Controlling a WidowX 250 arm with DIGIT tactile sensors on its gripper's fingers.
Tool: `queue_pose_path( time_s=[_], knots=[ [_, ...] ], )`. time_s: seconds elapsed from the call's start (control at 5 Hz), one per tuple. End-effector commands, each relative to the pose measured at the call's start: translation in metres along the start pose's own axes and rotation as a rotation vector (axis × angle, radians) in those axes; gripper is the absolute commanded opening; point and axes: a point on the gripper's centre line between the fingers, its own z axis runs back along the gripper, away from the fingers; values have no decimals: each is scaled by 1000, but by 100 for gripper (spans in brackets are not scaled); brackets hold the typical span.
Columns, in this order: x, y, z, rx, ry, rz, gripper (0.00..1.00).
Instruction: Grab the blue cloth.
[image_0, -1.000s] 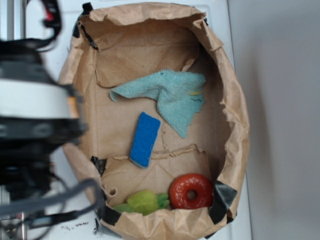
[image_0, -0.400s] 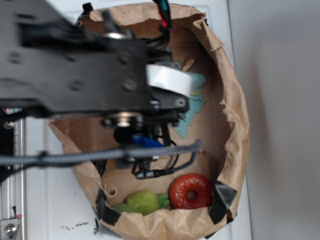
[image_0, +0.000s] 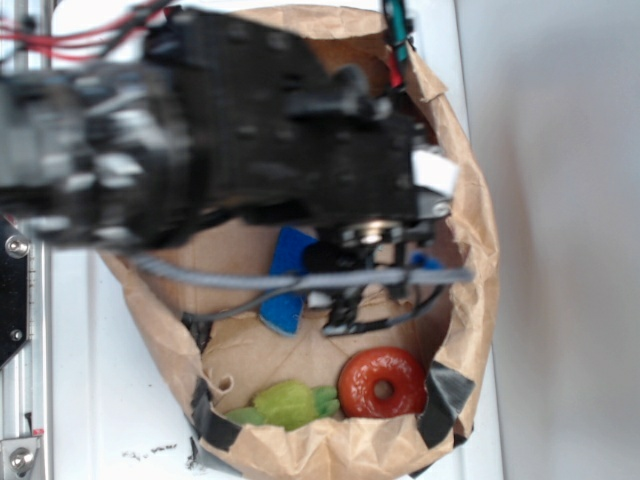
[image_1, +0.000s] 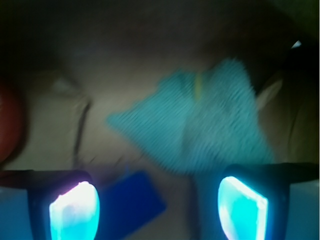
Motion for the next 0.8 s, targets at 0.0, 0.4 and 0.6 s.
queue_pose_path(
  time_s=[0.0, 0.4, 0.6],
  knots=[
    [22, 34, -3, 51, -34, 54, 100],
    [27, 35, -22, 130, 19, 34, 100],
    [18, 25, -40, 172, 67, 12, 0]
  ],
)
